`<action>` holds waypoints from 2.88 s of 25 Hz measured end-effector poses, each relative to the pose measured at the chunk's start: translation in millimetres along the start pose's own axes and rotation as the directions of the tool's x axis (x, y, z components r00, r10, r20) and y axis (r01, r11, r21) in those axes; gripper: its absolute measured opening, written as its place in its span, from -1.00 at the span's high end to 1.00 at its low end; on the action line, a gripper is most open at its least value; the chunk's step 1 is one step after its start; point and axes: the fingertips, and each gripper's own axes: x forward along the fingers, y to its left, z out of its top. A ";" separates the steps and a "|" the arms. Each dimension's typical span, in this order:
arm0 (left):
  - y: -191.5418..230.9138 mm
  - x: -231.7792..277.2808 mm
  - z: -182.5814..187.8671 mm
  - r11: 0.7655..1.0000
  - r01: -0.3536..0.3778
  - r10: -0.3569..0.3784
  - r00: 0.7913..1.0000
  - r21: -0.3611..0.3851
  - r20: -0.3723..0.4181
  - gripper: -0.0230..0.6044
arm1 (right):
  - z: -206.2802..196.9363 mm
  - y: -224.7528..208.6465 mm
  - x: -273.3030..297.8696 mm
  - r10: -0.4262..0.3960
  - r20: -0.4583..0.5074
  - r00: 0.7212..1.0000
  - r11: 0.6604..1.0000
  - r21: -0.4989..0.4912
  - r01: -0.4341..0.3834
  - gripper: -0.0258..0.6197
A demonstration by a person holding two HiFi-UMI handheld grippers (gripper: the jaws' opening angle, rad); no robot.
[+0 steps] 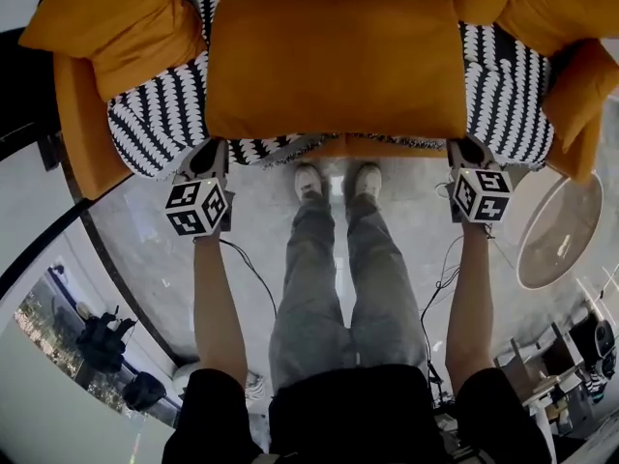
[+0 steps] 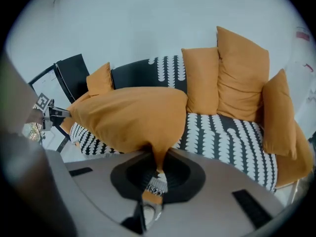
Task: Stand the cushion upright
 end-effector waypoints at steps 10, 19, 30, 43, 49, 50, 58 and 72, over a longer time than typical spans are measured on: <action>-0.1 -9.8 96.2 0.992 0.116 -0.105 0.975 -0.048 0.196 0.84 | 100.0 -11.5 -8.6 0.029 0.157 0.987 1.000 -0.010 -0.028 0.83; 16.5 12.9 183.7 0.990 0.131 -0.109 0.942 -0.048 0.317 0.84 | 197.7 -30.1 9.8 0.020 0.251 0.968 0.999 0.035 -0.030 0.83; 28.9 47.9 276.0 0.997 0.053 -0.024 0.922 -0.063 0.386 0.84 | 280.3 -62.3 47.6 -0.070 0.335 0.940 0.989 0.147 0.022 0.83; 48.6 53.4 337.0 0.999 -0.045 0.046 0.957 -0.011 0.286 0.62 | 351.7 -86.9 65.4 -0.182 0.328 0.927 0.953 0.292 0.084 0.80; 27.9 -6.7 308.7 0.986 0.083 -0.021 0.923 -0.145 0.385 0.63 | 360.9 -81.5 13.1 -0.079 0.510 0.857 0.898 0.410 -0.161 0.26; 19.0 -20.0 302.9 0.982 0.101 -0.028 0.915 -0.161 0.403 0.63 | 359.9 -73.4 1.6 -0.054 0.519 0.853 0.906 0.386 -0.177 0.26; -90.7 -126.1 314.6 0.974 0.226 -0.175 0.818 -0.028 0.548 0.90 | 350.3 33.1 -116.4 0.238 0.633 0.737 0.936 0.054 -0.348 0.70; -234.6 -282.0 322.9 0.976 0.179 -0.214 0.707 0.122 0.674 0.90 | 325.1 115.4 -326.9 0.262 0.782 0.566 0.952 -0.113 -0.285 0.86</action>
